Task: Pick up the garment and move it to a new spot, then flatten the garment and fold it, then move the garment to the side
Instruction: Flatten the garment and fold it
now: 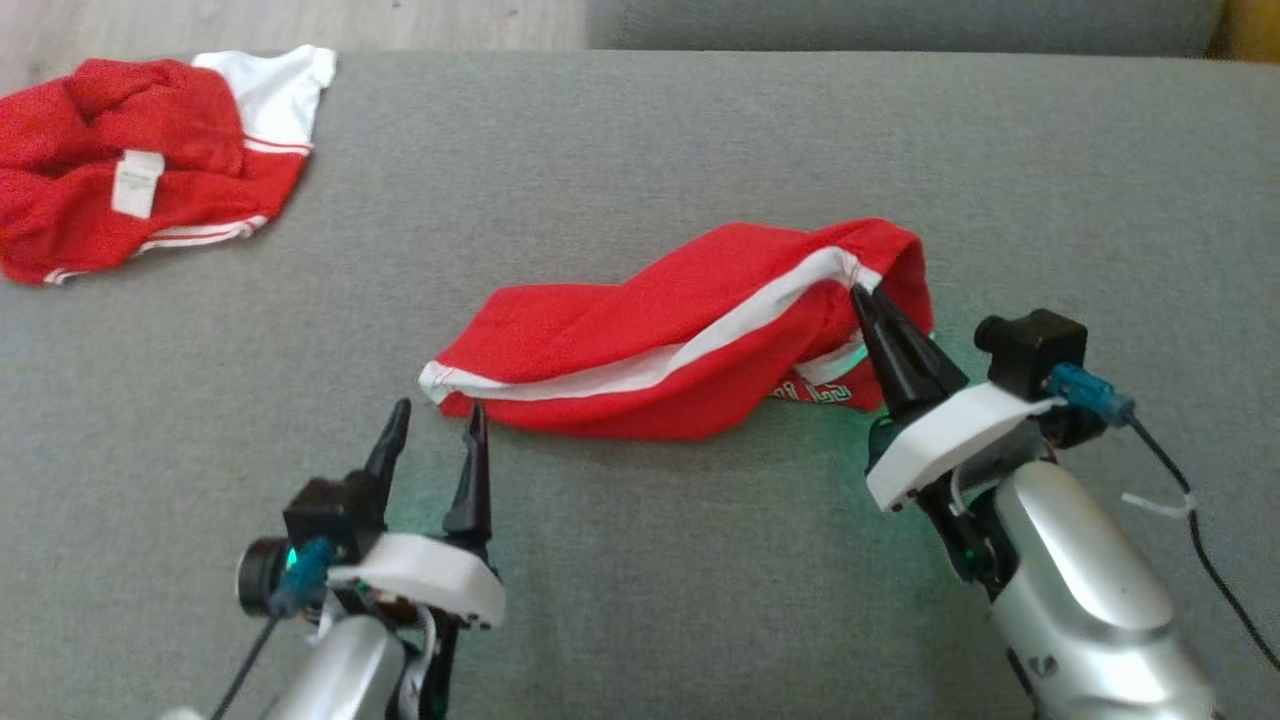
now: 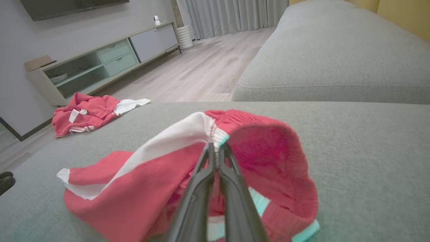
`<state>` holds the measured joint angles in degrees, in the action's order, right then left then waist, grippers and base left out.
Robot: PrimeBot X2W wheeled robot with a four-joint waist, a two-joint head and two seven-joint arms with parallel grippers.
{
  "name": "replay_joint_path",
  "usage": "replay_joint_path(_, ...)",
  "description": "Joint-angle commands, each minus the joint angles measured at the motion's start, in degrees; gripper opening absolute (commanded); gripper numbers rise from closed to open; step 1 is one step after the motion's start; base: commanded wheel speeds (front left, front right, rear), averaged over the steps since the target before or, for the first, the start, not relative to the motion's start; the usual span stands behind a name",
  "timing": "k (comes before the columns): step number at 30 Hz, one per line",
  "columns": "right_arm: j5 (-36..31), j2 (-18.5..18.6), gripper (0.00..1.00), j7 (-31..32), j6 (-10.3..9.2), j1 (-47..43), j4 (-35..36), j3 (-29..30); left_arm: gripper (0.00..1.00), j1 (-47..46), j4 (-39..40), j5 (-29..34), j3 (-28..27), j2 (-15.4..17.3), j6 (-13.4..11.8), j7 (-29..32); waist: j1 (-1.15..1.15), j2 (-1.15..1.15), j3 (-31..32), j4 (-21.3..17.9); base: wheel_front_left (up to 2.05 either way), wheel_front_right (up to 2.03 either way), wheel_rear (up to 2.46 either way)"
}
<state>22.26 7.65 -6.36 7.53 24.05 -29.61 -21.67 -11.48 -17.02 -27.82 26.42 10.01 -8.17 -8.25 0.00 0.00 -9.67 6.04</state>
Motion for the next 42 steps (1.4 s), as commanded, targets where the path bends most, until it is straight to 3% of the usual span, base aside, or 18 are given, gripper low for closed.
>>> replay_joint_path(1,-0.2,0.0,0.00,0.5,-0.04,-0.5,2.6,-0.8,1.00,-3.5,-0.8,-0.6,-2.1,0.4,-0.1,1.2,0.00,0.00,-0.7,-1.0,0.00,0.00,0.00)
replay_joint_path(5,-0.2,0.2,0.00,1.2,-0.04,-0.9,4.2,-0.9,1.00,-6.6,-5.8,-1.8,-2.7,0.2,-0.1,3.8,0.00,0.00,-1.7,-2.4,0.00,0.00,0.00)
replay_joint_path(18,-0.7,0.0,0.00,2.1,-0.04,-0.8,5.7,-0.8,1.00,-10.4,-13.0,-3.2,-3.1,0.6,2.8,2.5,0.00,0.00,-3.7,-4.0,0.00,0.00,0.00)
replay_joint_path(19,-0.7,0.0,0.00,2.1,-0.04,-0.8,5.7,-0.6,0.97,-10.5,-13.3,-3.3,-2.8,0.5,3.2,2.6,0.00,0.00,-3.7,-4.0,0.00,0.00,0.00)
replay_joint_path(20,-0.7,0.0,0.00,2.1,-0.04,-0.7,5.6,-0.5,0.81,-10.6,-13.5,-3.4,-2.6,0.4,3.7,2.6,0.00,0.00,-3.8,-4.0,0.00,0.00,0.00)
replay_joint_path(21,-0.8,0.0,0.00,2.1,-0.04,-0.7,5.6,-0.4,0.55,-10.6,-13.7,-3.4,-2.4,0.4,3.9,2.6,0.00,0.00,-3.8,-4.0,0.00,0.00,0.00)
replay_joint_path(25,-1.1,-0.2,0.00,1.9,-0.04,-0.7,5.6,0.2,0.02,-10.6,-13.6,-3.2,-1.8,0.4,4.9,1.3,0.00,0.00,-3.9,-4.0,0.00,0.00,0.00)
replay_joint_path(42,-1.4,-0.7,0.00,1.3,-0.04,-1.2,5.1,1.3,0.00,-10.8,-10.6,-1.9,-0.8,1.4,5.4,-3.3,0.00,0.00,-2.5,-3.7,0.00,0.00,0.00)
